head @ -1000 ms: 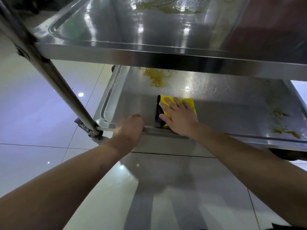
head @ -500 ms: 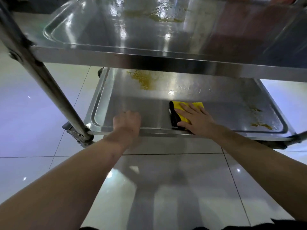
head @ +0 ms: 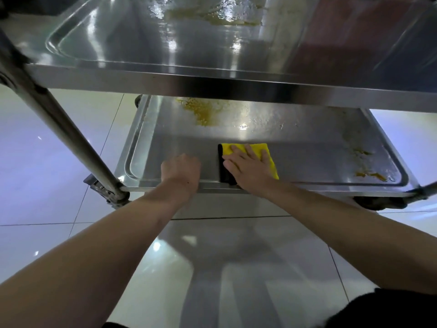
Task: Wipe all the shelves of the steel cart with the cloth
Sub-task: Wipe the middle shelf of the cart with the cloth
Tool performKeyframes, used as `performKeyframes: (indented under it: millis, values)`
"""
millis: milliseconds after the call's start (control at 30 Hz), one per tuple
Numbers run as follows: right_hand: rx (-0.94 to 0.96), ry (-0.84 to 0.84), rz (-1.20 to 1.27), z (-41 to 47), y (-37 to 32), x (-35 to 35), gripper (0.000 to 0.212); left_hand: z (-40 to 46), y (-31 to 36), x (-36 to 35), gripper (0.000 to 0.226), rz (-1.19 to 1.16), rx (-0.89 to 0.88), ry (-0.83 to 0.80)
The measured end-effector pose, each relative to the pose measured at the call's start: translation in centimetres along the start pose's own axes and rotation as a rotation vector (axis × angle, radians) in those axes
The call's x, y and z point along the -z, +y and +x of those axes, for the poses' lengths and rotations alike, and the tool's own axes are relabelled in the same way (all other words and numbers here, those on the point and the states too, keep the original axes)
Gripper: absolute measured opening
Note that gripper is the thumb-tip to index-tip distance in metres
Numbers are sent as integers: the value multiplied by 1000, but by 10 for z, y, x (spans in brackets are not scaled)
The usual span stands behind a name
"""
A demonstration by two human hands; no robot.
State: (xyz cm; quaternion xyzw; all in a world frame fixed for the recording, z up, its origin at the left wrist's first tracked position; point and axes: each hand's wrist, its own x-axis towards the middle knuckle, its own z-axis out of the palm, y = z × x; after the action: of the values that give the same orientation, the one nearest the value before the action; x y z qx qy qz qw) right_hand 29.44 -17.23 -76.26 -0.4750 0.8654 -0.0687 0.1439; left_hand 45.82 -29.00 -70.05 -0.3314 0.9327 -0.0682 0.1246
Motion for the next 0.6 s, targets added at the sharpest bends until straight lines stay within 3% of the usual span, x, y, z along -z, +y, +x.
performKeyframes:
  millis: [167, 300, 600]
  values:
    - [-32, 106, 5, 3, -5, -9, 43, 5, 2, 2, 31, 35, 4, -1]
    - [-4, 53, -62, -2, 13, -8, 59, 11, 7, 4, 31, 53, 9, -17]
    - [-35, 30, -150, -30, 95, 9, 57, 10, 19, 11, 33, 146, 30, -48]
